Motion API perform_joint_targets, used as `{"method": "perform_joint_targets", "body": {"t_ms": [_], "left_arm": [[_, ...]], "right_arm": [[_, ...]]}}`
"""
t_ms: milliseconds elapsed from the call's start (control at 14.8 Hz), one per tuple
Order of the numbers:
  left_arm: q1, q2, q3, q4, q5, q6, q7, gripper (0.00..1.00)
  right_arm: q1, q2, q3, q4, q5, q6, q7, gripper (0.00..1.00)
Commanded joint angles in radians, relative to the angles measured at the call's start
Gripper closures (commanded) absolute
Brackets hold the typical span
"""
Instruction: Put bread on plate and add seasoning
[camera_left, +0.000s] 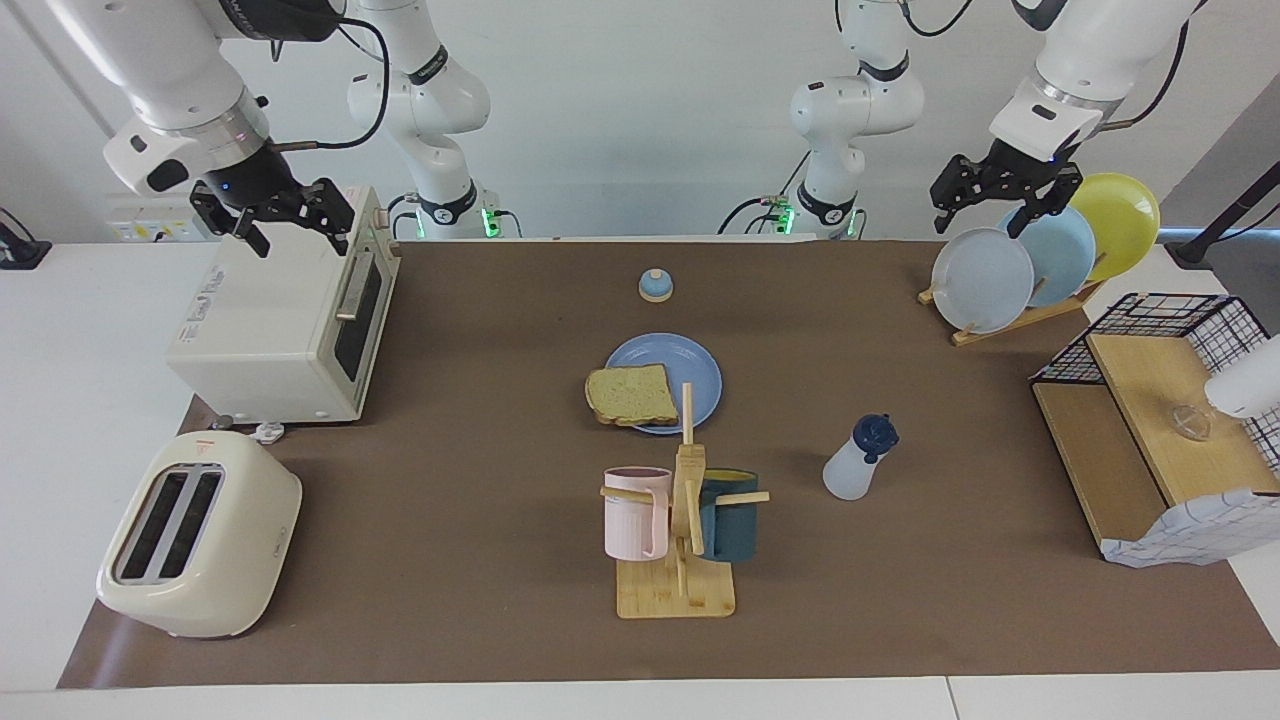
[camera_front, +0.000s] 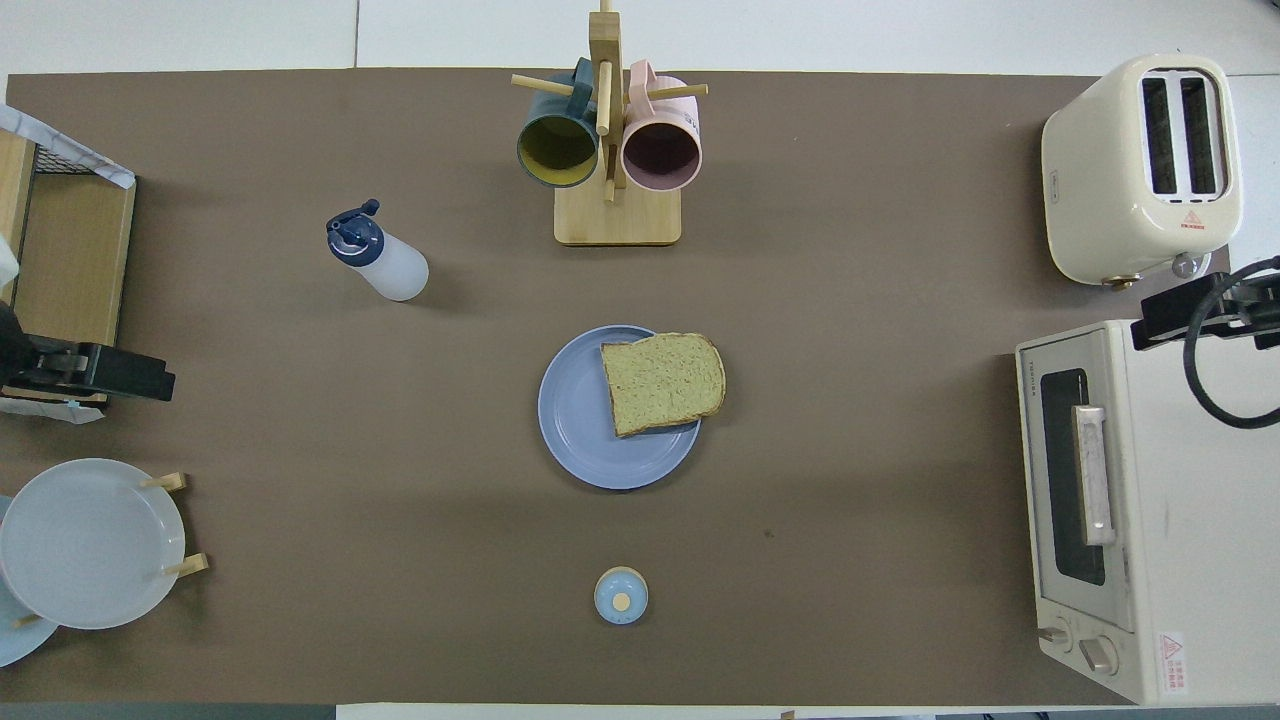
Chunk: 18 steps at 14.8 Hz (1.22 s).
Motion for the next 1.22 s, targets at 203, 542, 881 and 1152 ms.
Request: {"method": "perform_joint_targets", "body": {"t_ms": [203,542,881,1152], "left_arm": [[-0.081,0.090,0.065,0.200,0.037,-0.119,0.007,0.00],[-0.066,0.058,0.070,0.113,0.031,-0.066,0.005,0.00],[-0.066,0.064,0.070,0.113,0.025,-0.018,-0.050,0.00],[-0.064,0.061,0.070,0.110,0.025,-0.015,-0.056,0.00]], "right_arm": [[-0.009,-0.022,0.003,-0.028,-0.003,0.017,-0.027,0.00],[-0.009,-0.022,0.003,-0.028,-0.003,0.017,-0.027,0.00],[-0.009,-0.022,0.003,-0.028,-0.003,0.017,-0.027,0.00],[-0.001,-0.022,0.005,-0.028,-0.003,0.017,-0.033,0.00]]}}
